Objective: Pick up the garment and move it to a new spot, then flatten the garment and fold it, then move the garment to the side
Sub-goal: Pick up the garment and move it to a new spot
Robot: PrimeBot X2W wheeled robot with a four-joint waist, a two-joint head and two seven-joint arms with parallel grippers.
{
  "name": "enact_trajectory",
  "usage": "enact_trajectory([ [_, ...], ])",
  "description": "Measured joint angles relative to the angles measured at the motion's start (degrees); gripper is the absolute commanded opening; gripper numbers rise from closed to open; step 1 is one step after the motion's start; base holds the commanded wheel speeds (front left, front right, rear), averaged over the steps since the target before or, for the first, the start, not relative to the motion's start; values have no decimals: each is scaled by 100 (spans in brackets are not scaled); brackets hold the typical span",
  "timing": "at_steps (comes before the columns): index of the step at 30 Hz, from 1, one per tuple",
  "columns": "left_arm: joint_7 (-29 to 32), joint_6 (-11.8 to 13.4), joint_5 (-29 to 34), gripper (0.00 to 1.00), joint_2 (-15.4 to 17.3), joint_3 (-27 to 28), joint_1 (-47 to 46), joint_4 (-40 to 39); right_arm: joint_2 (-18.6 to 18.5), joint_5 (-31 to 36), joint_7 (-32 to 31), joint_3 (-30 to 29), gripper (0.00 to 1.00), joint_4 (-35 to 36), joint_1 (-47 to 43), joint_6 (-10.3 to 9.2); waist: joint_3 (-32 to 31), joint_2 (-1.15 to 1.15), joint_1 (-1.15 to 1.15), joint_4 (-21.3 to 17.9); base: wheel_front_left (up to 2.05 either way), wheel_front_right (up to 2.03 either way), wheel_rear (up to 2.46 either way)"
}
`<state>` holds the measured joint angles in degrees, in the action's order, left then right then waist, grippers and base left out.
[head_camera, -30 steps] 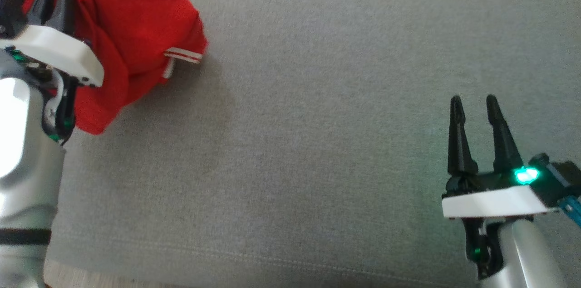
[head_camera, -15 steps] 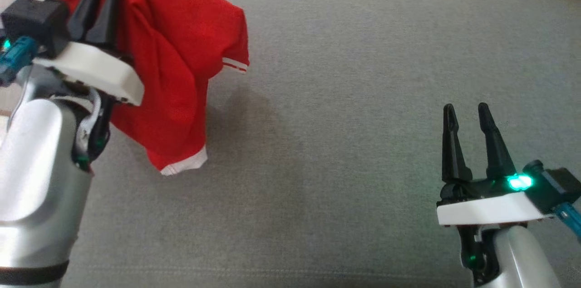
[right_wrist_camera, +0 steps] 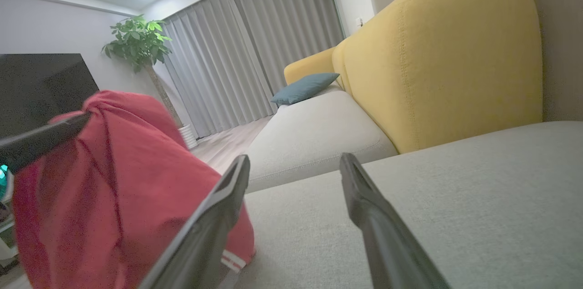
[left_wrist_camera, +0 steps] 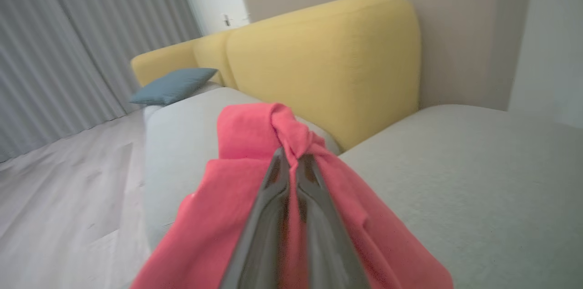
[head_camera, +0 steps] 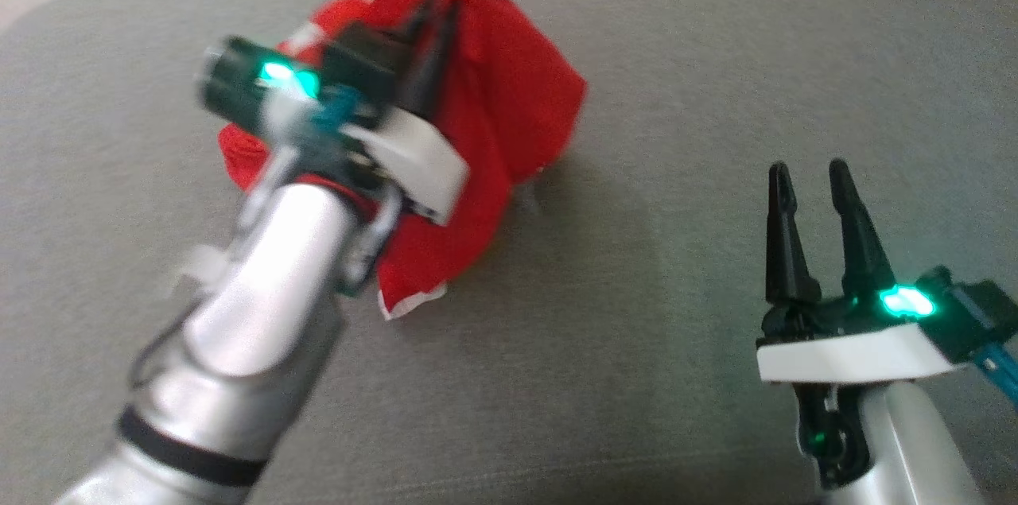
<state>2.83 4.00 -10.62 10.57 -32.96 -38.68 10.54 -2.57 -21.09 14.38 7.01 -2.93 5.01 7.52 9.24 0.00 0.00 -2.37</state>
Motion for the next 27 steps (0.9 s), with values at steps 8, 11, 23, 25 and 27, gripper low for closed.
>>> enact_trajectory([
  [8,-569,159,27,29,-726,-503,-202,1303,-1,-121,0,96,100,104,283,0,251,0,0,-786,0,0,0],
  [11,-776,137,-179,100,-770,-736,-322,1730,-1,-155,0,94,100,115,281,0,339,0,0,-1033,0,0,0],
  [23,-1460,315,-873,100,-823,-1095,-493,2270,-1,-36,0,-21,100,118,262,1,294,0,0,-775,0,0,0],
  [25,-1555,346,-923,100,-810,-1042,-504,2282,-1,24,0,-22,100,113,252,0,221,0,0,-601,0,0,0],
  [27,-1616,385,-947,100,-755,-957,-490,2269,-1,69,1,-32,100,105,235,0,138,0,0,-418,0,0,0],
])
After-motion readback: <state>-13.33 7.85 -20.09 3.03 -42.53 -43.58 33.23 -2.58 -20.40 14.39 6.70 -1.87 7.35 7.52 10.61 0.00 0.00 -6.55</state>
